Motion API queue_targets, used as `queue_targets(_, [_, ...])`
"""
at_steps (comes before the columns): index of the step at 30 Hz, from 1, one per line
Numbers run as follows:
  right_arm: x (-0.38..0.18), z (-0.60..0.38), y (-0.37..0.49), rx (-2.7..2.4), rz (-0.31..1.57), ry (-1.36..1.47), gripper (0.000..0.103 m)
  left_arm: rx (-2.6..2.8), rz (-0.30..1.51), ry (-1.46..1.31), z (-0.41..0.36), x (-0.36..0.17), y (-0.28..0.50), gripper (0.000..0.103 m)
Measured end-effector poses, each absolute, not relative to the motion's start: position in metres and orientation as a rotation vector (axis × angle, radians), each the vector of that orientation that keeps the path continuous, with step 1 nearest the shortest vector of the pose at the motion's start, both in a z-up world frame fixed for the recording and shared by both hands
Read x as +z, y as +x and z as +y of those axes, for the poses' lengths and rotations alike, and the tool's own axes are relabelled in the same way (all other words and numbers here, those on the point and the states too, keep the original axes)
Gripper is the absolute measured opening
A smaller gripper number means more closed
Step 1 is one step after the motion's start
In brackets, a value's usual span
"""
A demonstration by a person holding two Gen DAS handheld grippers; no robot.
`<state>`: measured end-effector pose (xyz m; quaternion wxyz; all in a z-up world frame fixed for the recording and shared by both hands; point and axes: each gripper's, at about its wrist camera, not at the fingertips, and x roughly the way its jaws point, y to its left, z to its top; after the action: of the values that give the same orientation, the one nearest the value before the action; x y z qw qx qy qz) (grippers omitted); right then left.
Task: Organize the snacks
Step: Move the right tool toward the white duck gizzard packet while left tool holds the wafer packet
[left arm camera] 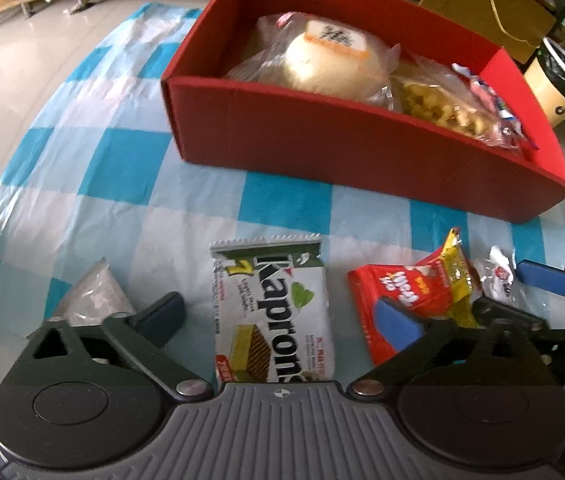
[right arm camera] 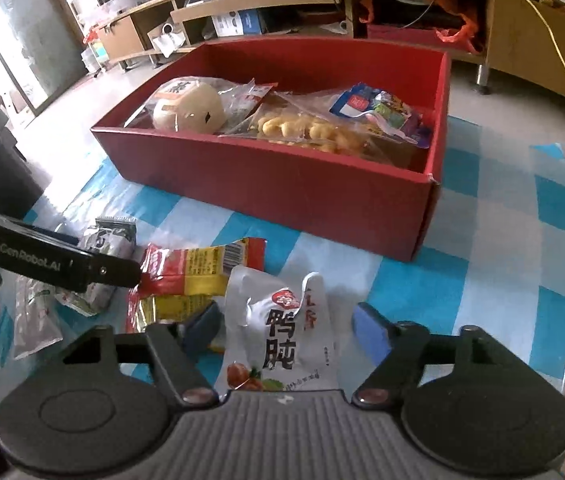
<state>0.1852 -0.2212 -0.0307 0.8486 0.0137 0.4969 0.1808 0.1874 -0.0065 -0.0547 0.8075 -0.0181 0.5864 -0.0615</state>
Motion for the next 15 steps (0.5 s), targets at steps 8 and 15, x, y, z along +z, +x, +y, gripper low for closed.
queue_targets(8, [-0.037, -0.214, 0.190, 0.443, 1.058, 0.059, 0.103, -0.118, 1.247, -0.019, -0.009, -0.057, 0.187, 0.103])
queue_targets(15, [-0.039, -0.204, 0.187, 0.428, 1.018, -0.007, 0.103, -0.106, 1.218, 0.040, -0.021, -0.059, 0.180, 0.101])
